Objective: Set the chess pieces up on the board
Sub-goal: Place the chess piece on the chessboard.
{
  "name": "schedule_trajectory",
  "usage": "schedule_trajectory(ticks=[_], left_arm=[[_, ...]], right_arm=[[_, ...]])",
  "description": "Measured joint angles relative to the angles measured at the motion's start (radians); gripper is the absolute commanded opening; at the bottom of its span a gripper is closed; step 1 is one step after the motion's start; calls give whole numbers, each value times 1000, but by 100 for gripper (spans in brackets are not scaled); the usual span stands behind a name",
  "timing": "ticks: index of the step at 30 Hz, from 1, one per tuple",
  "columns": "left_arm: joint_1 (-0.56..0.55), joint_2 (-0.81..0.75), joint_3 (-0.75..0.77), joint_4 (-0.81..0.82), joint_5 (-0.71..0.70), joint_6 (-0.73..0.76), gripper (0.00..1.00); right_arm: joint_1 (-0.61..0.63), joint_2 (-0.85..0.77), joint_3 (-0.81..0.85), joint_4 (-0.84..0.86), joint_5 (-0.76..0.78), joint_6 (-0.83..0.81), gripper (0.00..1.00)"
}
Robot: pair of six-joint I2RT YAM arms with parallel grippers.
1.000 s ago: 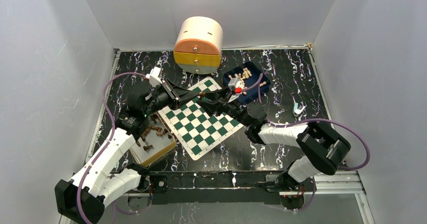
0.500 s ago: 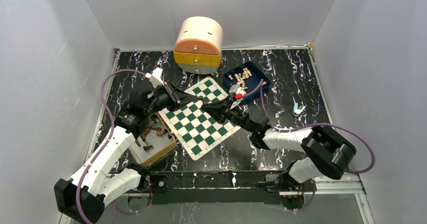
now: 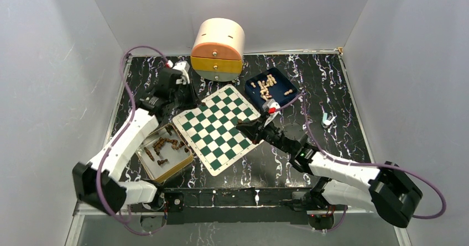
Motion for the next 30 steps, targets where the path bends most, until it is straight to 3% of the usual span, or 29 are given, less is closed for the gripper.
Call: schedule_trajectory(ticks=[6,10,17,30], left_arm=[[2,249,121,-105,-227,197,0],[10,403,174,-120,-297,269,0],[66,565,225,-107,-275,309,0],[105,648,231,-53,-171,326,0]], right_arm=[[0,-117,0,-175,72,-3,4],[0,-139,0,-271,103,-7,5],[0,-181,0,-349,130,-19,6],[0,-174,0,-358,136,-24,8]])
